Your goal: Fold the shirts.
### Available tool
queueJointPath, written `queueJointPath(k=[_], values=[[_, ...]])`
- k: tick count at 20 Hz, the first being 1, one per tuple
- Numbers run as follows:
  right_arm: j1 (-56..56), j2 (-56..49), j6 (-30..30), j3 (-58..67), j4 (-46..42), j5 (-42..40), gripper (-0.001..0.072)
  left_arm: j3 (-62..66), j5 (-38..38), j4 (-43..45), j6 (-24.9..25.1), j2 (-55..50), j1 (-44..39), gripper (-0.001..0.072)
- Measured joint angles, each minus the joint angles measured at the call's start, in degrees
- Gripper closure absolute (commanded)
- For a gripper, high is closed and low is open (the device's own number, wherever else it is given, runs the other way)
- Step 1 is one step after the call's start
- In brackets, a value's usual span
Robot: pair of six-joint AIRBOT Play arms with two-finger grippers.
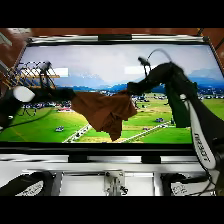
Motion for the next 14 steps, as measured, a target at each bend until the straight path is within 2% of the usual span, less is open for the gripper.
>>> queueJointPath(k=[3,7,11,14], values=[[0.0,10.4,-3.3,9.2,-4.0,-0.5,0.0654,16.0,-1.0,5.0,0.4,6.3,0.8,0.0672],[0.2,24.7,-4.5,16.1,-5.0,8.6,0.0654,34.4,-0.5,7.4,0.6,13.7,1.1,0.0672],[0.2,34.6,-4.5,18.1,-2.3,15.1,0.0654,41.0,-2.7,7.3,-1.2,18.4,1.2,0.0672],[0.2,37.2,-3.5,18.5,-1.4,13.4,0.0654,41.9,-8.5,7.3,-1.8,19.0,1.2,0.0672]])
